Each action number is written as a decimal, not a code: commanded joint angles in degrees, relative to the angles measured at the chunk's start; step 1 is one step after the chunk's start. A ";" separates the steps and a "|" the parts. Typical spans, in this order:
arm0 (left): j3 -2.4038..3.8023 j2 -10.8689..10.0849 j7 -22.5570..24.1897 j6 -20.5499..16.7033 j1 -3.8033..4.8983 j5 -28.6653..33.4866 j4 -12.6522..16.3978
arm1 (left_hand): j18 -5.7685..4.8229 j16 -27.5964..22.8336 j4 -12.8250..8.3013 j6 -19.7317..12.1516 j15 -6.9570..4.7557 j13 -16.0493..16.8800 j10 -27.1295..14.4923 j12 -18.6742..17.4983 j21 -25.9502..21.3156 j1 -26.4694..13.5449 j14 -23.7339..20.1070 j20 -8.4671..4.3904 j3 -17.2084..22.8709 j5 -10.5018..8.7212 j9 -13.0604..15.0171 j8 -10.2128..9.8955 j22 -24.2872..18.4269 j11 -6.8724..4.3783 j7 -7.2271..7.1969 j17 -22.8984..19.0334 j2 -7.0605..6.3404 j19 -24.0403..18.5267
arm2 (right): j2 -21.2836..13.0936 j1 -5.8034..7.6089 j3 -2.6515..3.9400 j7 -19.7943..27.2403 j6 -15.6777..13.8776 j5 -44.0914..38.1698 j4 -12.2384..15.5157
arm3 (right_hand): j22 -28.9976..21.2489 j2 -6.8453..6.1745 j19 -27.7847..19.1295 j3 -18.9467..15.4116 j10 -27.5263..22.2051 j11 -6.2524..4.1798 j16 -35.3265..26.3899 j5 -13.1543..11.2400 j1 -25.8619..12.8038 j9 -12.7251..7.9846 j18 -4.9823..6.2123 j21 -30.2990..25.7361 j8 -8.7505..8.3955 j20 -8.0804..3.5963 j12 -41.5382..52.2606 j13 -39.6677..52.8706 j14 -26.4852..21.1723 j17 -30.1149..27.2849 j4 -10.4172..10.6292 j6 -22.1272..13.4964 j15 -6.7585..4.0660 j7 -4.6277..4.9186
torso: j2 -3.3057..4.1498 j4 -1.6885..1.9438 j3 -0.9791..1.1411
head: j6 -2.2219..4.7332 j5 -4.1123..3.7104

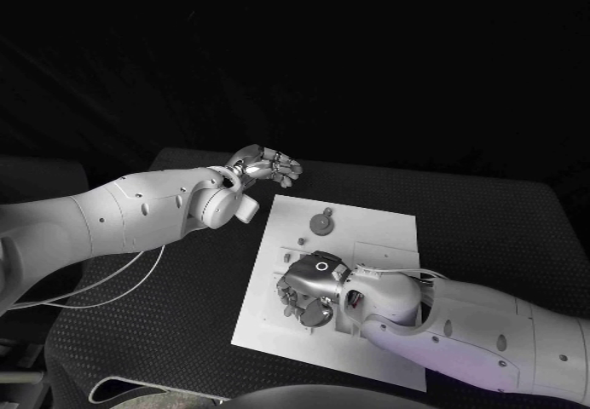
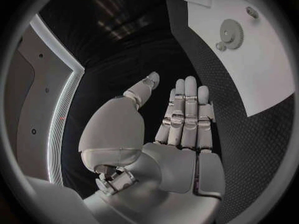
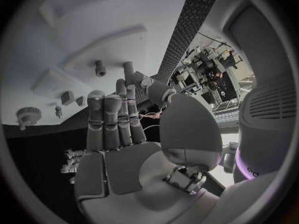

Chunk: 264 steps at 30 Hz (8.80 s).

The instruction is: Assemble the parts on the task board

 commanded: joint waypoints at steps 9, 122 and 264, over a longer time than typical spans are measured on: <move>0.04 0.13 0.54 0.66 0.06 0.31 0.34 | -0.22 -0.34 0.34 -0.38 -0.06 -0.01 -0.31 -0.01 -0.36 -0.33 0.51 0.19 -0.02 -0.24 -0.08 0.27 0.10 -0.07 0.05 0.09 -0.13 -0.01 | 1.35 -0.52 -0.75 0.17 1.59 -1.24 -1.06 | 0.39 1.49 0.06 0.27 0.49 0.03 -0.23 0.35 0.85 0.08 3.58 0.34 0.26 -0.13 2.09 1.47 0.01 -0.06 0.19 0.50 -0.23 -0.03 | 0.04 0.07 -0.02 | 0.06 -0.12; -0.75 -0.13 0.65 0.94 -0.50 0.32 -0.67 | -0.27 -0.90 0.60 -0.49 -0.01 0.01 -0.36 -0.02 -0.67 -0.57 0.54 0.23 -0.20 -0.25 -0.22 0.43 0.36 -0.05 0.08 0.74 -0.38 0.01 | -23.63 6.84 -1.04 -30.53 22.07 46.43 8.31 | -0.09 -2.51 3.11 -8.63 -6.97 -1.77 8.91 0.36 -32.83 4.00 3.58 5.99 -6.75 -3.52 48.47 38.42 3.16 11.41 7.82 -5.76 -1.90 0.79 | -1.14 -1.71 0.27 | 0.39 -6.12; -0.85 -0.51 -0.06 0.70 -0.43 0.30 0.35 | -0.26 -1.49 0.81 -0.57 0.01 0.03 -0.43 -0.02 -0.99 -0.42 0.62 0.25 -0.10 -0.23 -0.38 0.62 0.70 -0.04 0.07 1.46 -0.52 0.03 | -10.45 5.66 -1.01 -31.87 16.62 60.16 1.52 | -0.48 1.26 3.46 -7.80 -3.83 -3.24 4.89 0.35 -30.87 4.59 3.58 7.35 -6.49 -2.40 44.55 42.69 7.61 21.81 2.46 0.36 -3.10 -0.80 | -1.30 -1.65 0.43 | -0.85 -4.06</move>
